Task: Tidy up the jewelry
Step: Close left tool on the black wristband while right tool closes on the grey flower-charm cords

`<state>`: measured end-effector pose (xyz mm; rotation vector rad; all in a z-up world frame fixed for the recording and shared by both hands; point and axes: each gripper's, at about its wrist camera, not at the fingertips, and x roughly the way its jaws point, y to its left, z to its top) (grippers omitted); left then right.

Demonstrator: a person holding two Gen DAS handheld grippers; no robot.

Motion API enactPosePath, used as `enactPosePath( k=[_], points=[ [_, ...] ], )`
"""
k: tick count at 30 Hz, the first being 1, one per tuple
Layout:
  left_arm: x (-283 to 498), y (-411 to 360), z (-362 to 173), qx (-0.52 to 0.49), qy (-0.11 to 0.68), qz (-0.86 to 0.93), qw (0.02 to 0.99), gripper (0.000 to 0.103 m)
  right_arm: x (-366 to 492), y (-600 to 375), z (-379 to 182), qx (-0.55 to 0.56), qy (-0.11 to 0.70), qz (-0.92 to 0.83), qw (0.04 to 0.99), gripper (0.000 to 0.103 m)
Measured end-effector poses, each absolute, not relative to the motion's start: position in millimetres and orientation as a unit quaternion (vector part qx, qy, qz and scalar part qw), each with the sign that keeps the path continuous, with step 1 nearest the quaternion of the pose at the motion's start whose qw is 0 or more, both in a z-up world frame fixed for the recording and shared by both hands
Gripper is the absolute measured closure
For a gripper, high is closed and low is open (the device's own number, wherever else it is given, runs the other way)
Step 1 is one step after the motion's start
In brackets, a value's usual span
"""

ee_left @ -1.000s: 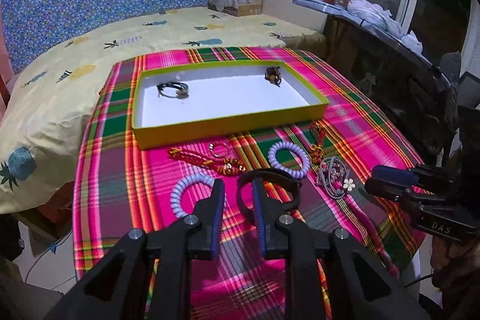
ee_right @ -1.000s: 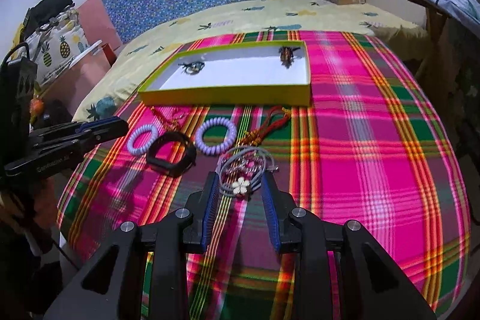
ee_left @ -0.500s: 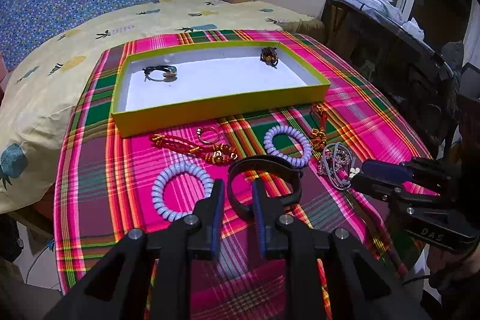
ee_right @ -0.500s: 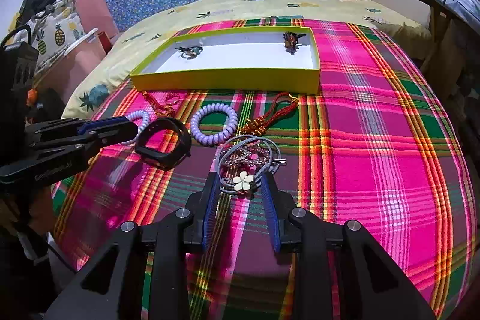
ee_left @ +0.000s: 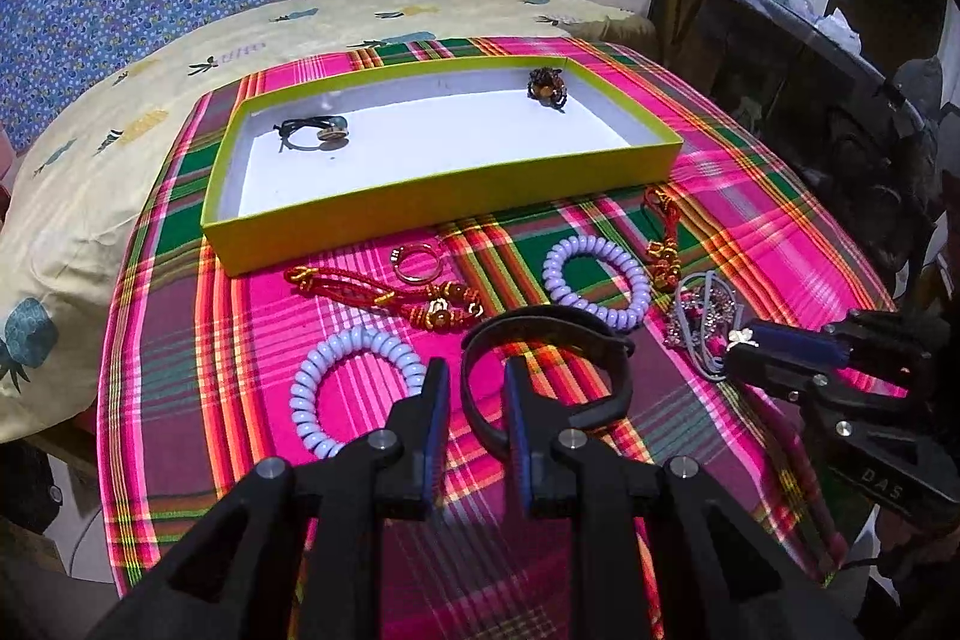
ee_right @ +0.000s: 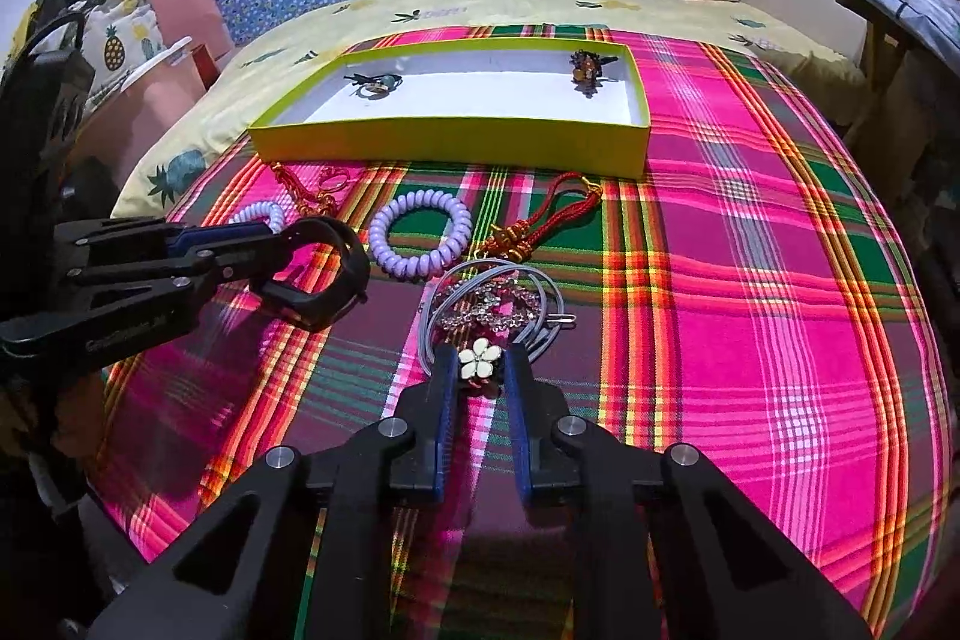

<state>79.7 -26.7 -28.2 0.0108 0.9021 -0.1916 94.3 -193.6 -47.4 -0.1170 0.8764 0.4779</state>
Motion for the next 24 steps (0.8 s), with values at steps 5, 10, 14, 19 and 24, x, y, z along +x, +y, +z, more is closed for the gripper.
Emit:
enactPosePath(
  k=[5, 10, 14, 19, 24],
  points=[
    [80, -29, -31, 0.018, 0.436, -0.09, 0.895, 0.093, 92, -194, -47, -0.057, 0.416, 0.23, 0.878, 0.088],
    [79, -27, -30, 0.014, 0.433, -0.091, 0.897, 0.098, 89, -198, -42, -0.052, 0.41, 0.229, 0.881, 0.088],
    [75, -26, -29, 0.008, 0.431, -0.092, 0.898, 0.099, 85, -201, -36, -0.047, 0.401, 0.23, 0.885, 0.088],
    [71, -22, -25, -0.002, 0.429, -0.094, 0.898, 0.099, 81, -205, -27, -0.046, 0.389, 0.231, 0.891, 0.088],
    [66, -19, -18, -0.012, 0.423, -0.094, 0.901, 0.099, 76, -207, -17, -0.046, 0.375, 0.231, 0.896, 0.088]
  ],
)
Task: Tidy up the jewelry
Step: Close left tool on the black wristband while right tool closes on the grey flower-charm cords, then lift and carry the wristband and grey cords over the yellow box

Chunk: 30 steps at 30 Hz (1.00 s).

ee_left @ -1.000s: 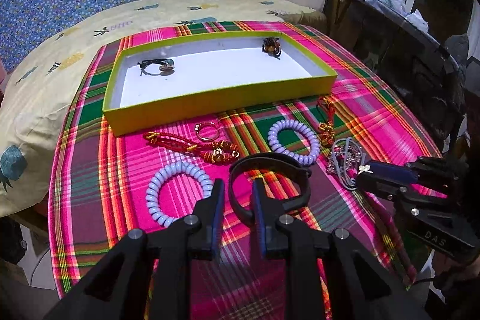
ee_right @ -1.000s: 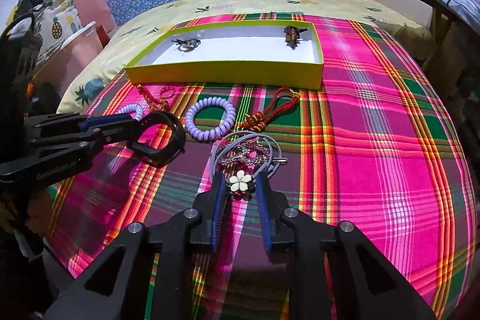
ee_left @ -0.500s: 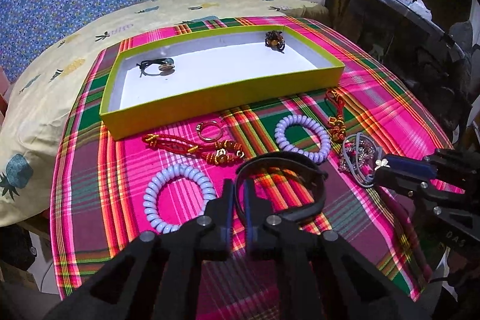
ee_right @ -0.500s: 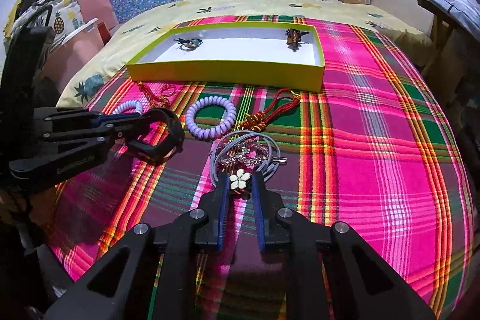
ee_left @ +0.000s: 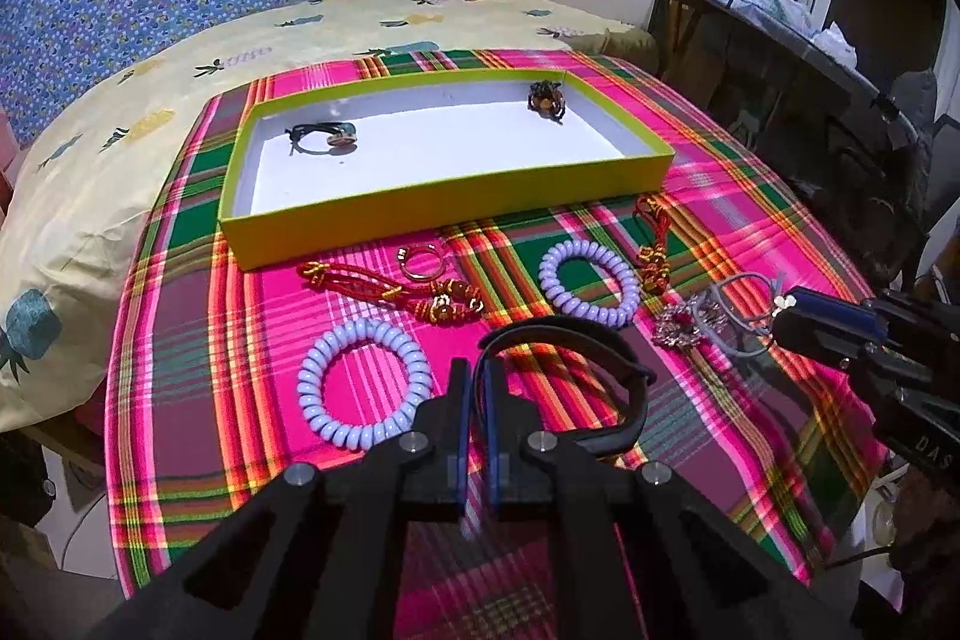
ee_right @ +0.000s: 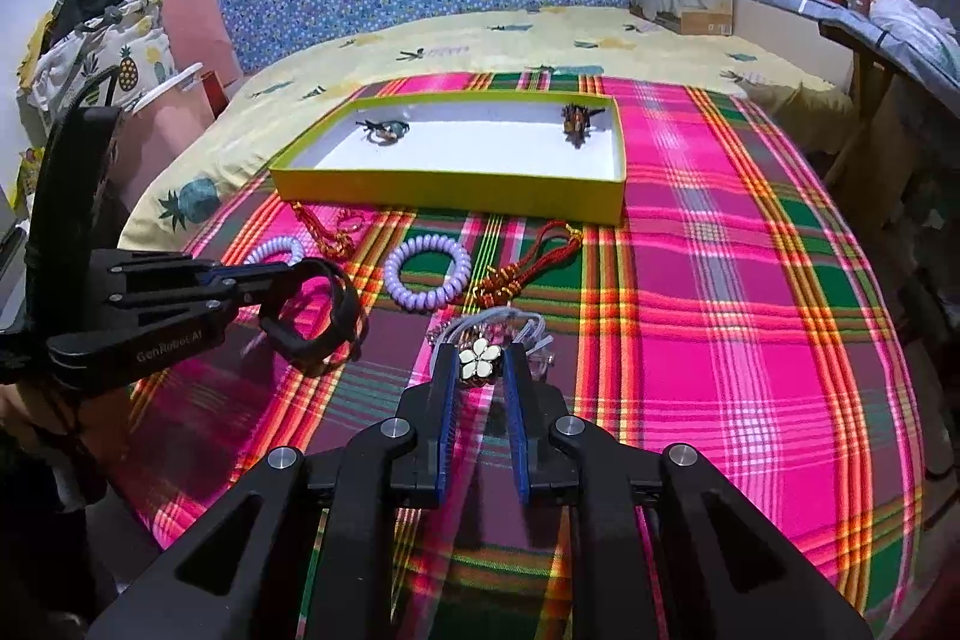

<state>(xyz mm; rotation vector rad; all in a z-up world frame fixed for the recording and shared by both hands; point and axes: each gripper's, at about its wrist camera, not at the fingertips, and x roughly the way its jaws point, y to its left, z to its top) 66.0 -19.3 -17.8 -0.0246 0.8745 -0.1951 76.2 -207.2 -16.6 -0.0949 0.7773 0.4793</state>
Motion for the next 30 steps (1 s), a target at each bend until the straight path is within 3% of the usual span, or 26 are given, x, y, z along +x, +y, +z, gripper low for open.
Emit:
enactPosePath(
  k=[30],
  points=[
    [73, 2, 31, -0.039, 0.377, -0.077, 0.922, 0.099, 86, -199, 34, -0.059, 0.303, 0.244, 0.919, 0.088]
  ],
)
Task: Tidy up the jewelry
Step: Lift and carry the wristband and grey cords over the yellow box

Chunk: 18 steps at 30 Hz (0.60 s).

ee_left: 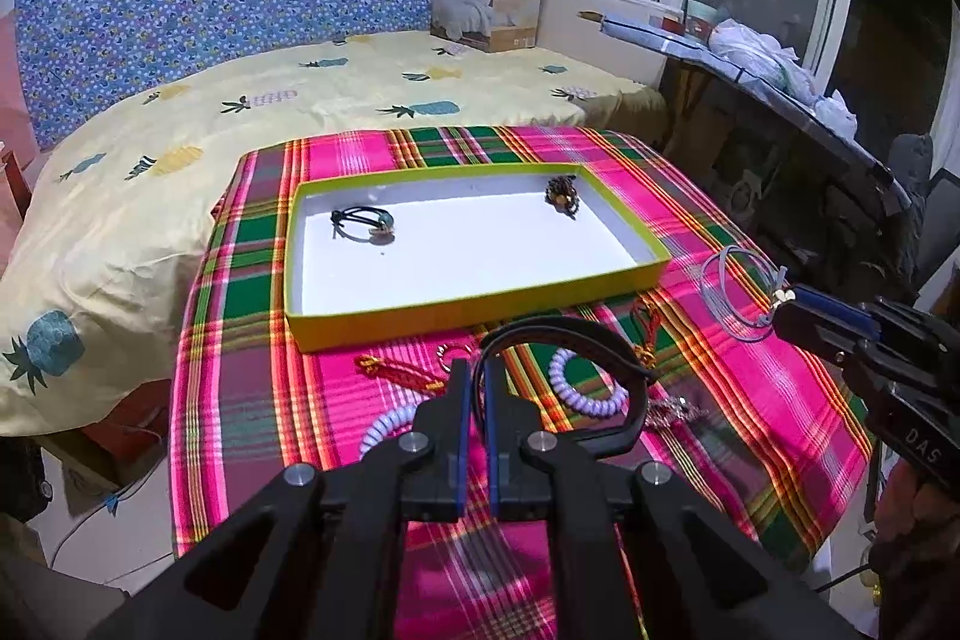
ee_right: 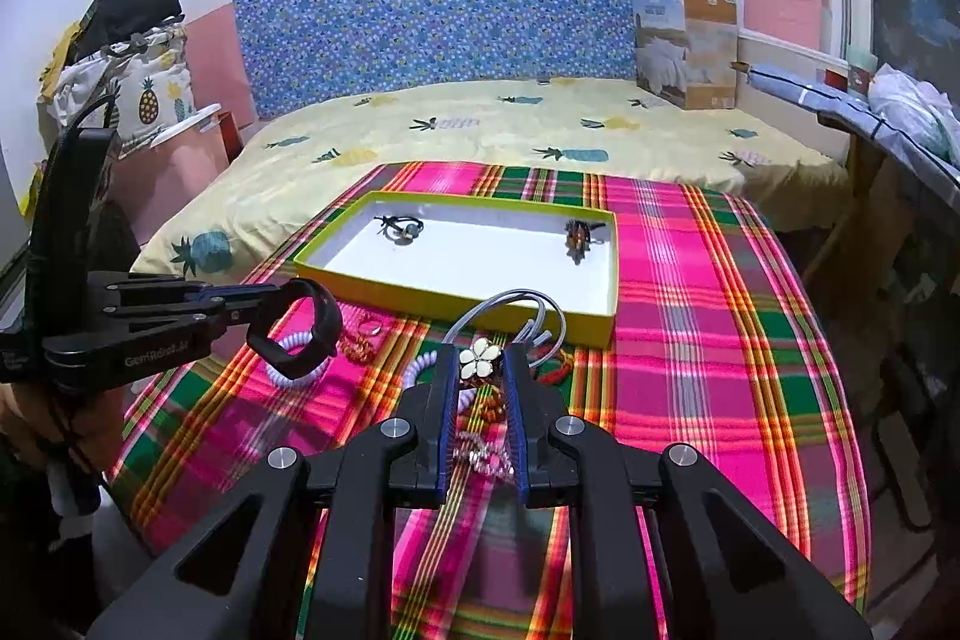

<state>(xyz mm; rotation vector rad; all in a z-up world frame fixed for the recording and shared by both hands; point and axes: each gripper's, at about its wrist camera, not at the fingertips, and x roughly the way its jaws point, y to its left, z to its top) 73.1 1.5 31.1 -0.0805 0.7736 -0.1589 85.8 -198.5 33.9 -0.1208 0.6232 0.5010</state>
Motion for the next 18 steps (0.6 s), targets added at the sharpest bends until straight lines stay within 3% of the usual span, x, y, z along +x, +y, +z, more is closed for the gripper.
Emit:
enactPosePath(
  k=[18],
  points=[
    [126, 30, 31, -0.049, 0.379, -0.037, 0.923, 0.099, 142, -186, 30, -0.059, 0.309, 0.248, 0.916, 0.088]
  ],
)
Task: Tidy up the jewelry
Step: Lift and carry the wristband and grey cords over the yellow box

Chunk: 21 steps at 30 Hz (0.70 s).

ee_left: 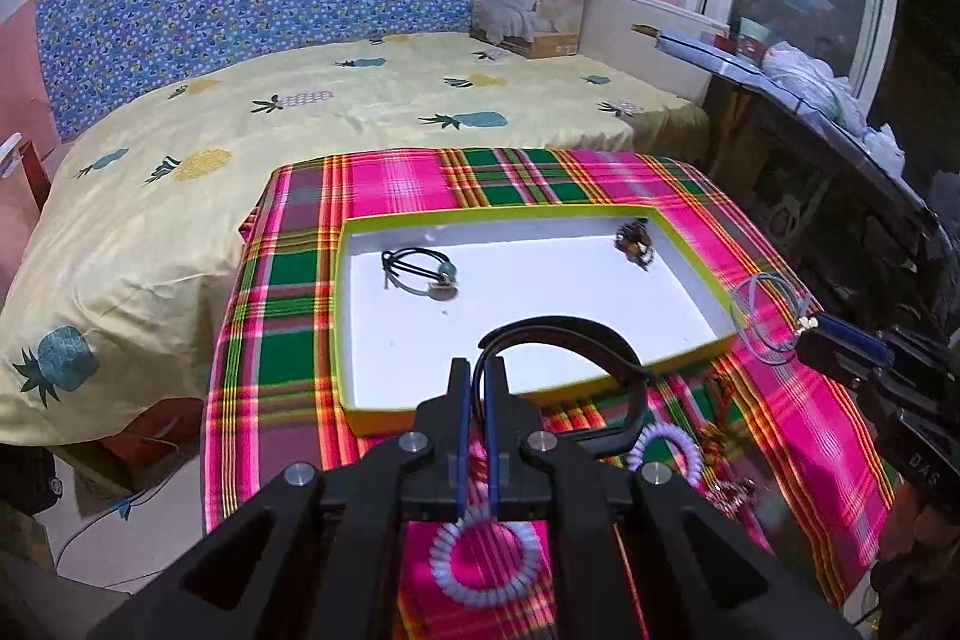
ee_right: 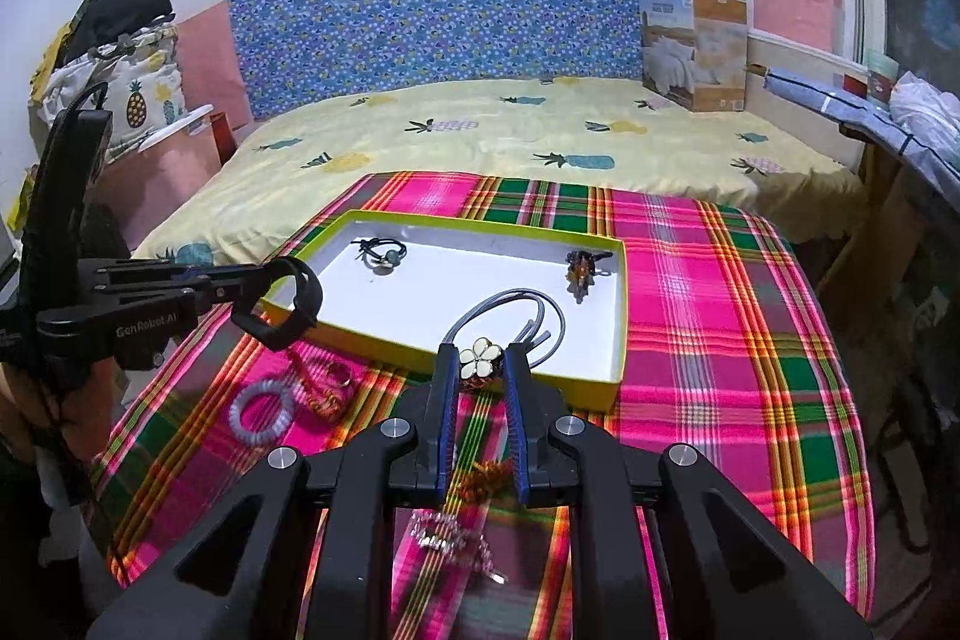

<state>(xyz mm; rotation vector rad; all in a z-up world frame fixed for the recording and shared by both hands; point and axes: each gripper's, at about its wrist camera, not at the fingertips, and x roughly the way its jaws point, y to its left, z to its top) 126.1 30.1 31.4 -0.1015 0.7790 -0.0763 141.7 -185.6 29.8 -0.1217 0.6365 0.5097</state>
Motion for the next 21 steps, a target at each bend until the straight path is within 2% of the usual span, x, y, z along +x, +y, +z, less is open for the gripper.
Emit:
enactPosePath(
  k=[21],
  points=[
    [184, 54, -2, -0.048, 0.414, 0.004, 0.909, 0.098, 221, -184, 0, -0.046, 0.349, 0.228, 0.908, 0.088]
  ],
)
